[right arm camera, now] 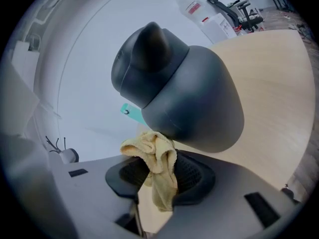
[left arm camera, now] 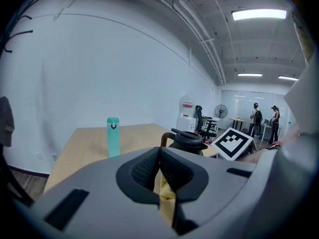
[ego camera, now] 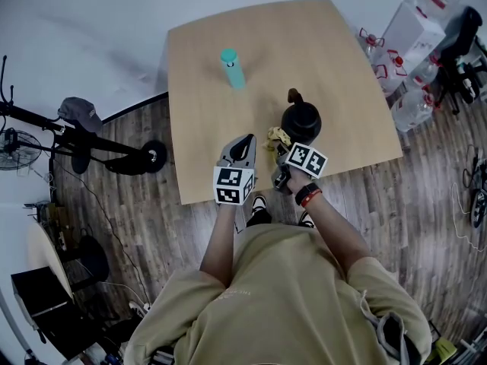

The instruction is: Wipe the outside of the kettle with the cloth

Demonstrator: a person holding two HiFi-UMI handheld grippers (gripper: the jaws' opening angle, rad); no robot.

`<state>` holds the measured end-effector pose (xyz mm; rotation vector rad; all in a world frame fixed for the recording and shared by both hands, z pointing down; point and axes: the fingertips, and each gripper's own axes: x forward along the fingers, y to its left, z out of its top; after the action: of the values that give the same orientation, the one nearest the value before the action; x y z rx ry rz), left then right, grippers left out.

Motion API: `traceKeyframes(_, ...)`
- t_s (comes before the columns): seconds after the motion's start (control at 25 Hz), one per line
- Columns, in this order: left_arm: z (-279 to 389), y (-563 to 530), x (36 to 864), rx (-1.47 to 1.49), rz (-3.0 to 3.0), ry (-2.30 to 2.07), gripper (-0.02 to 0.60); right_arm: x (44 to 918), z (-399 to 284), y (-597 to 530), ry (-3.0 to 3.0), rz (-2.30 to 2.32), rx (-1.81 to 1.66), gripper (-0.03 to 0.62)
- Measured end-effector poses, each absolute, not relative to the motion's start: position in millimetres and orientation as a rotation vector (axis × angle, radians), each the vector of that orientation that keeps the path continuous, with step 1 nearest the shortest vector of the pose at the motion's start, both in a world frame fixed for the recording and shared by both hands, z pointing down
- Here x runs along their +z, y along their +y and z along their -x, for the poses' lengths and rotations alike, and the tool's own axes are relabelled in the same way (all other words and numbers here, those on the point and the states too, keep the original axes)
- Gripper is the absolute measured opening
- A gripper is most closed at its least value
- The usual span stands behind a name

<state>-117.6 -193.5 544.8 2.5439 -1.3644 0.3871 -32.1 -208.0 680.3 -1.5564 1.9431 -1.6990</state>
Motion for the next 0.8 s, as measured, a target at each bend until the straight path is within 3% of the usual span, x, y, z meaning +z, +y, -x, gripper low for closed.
traceKeyframes(0.8, 60, -173, 543, 0.422, -2.567, -1.336, 0.025, 687, -33, -157, 2.221, 1.429, -1.797, 0.152)
